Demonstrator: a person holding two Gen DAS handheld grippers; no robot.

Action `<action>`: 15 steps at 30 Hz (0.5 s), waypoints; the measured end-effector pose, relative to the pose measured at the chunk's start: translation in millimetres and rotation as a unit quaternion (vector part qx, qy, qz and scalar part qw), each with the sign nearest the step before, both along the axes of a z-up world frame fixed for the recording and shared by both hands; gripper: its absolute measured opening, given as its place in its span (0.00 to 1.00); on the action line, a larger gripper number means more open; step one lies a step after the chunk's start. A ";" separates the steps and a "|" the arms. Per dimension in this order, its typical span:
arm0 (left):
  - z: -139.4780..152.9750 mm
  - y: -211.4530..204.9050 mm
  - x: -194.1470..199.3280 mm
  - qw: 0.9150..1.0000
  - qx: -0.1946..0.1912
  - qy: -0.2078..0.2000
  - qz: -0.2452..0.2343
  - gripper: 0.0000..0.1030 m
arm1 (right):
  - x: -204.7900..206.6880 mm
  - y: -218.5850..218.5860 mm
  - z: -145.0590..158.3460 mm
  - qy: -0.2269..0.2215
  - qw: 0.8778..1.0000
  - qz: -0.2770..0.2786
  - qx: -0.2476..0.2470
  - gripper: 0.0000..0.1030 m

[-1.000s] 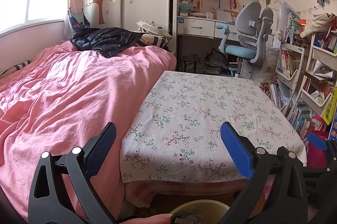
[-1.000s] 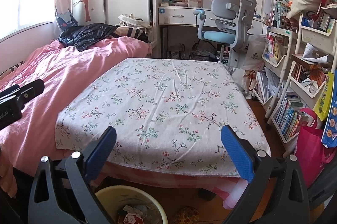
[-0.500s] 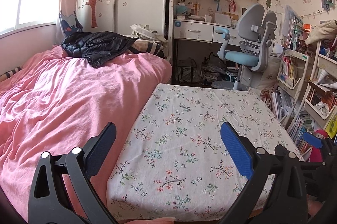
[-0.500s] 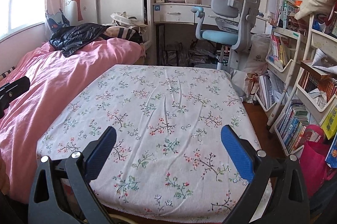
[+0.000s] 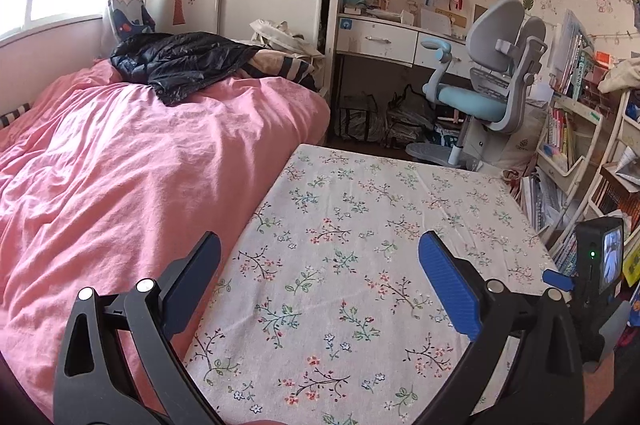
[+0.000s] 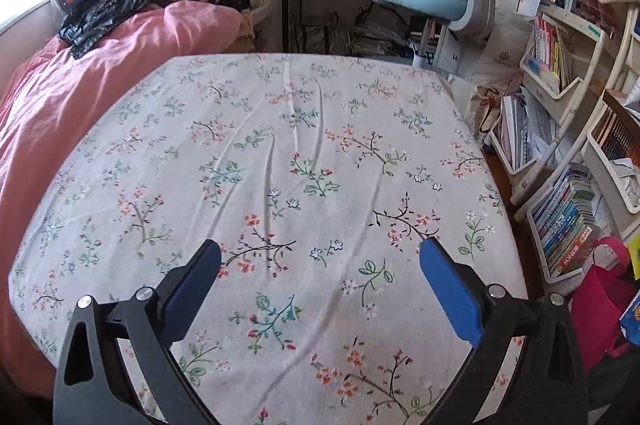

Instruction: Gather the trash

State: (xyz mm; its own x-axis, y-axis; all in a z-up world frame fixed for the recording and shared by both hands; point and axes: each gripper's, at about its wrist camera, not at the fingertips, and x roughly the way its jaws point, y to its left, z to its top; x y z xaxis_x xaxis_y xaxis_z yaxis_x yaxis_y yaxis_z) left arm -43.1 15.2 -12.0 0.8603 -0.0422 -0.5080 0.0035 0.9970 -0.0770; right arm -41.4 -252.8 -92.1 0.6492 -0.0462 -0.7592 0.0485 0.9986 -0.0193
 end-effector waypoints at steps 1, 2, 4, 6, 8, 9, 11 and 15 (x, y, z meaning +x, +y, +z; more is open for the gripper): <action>0.1 -0.2 3.5 1.000 0.002 0.003 -0.001 0.93 | 6.7 -2.1 -3.2 0.008 1.000 -0.003 -0.002 0.93; 0.3 0.2 5.7 1.000 0.002 0.006 -0.004 0.93 | 12.7 -3.5 -5.8 0.013 1.000 -0.005 -0.005 0.93; 0.4 1.2 12.1 1.000 0.000 0.017 -0.008 0.93 | 25.4 -5.2 -11.1 0.023 1.000 -0.010 -0.013 0.93; -1.6 3.7 19.1 0.999 -0.011 0.033 -0.011 0.93 | 36.8 -5.7 -16.1 0.036 0.999 -0.014 -0.019 0.93; -3.1 6.1 24.0 0.999 -0.017 0.051 -0.011 0.93 | 46.7 -7.1 -18.1 0.042 0.998 -0.020 -0.029 0.93; -3.7 6.6 25.9 0.998 -0.015 0.059 -0.010 0.93 | 51.1 -7.5 -20.3 0.050 0.998 -0.022 -0.033 0.93; -2.7 7.6 27.5 0.998 -0.012 0.066 -0.006 0.93 | 56.6 -9.3 -23.3 0.058 0.998 -0.022 -0.026 0.93; -0.4 7.3 27.7 0.997 -0.007 0.075 -0.008 0.93 | 68.3 -16.7 -26.6 0.063 0.998 -0.015 0.001 0.93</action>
